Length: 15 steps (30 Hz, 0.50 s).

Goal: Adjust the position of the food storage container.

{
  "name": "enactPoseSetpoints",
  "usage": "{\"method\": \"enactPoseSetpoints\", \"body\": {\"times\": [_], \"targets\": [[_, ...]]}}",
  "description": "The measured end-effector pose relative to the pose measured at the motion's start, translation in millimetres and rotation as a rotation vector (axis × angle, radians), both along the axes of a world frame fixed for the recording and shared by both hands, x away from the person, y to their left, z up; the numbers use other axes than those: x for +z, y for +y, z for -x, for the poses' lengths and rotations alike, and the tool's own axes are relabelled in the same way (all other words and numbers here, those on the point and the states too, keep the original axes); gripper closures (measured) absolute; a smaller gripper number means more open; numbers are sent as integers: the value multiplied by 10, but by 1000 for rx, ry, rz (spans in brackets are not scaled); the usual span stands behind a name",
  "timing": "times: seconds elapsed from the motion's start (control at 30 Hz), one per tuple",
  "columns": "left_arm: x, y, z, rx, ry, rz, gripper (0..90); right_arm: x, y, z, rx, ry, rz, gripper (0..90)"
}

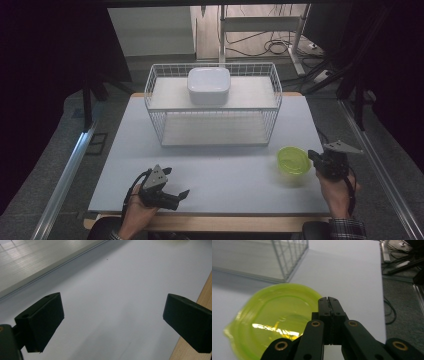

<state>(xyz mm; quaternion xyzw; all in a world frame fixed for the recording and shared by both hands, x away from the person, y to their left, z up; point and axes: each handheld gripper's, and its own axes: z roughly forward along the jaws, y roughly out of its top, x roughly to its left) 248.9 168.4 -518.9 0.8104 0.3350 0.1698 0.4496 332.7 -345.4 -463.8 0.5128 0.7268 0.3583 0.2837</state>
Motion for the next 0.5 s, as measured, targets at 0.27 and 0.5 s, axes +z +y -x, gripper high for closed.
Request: {"method": "enactPoseSetpoints", "body": {"times": [0.27,0.5], "targets": [[-7,-7,-3,-2,6,-5,31,-97,-105,-58,-42,37,9,895],[-11,-13,-4,-5,10,-7,32,-169,-25,-98,-43,74,28,895]]}}
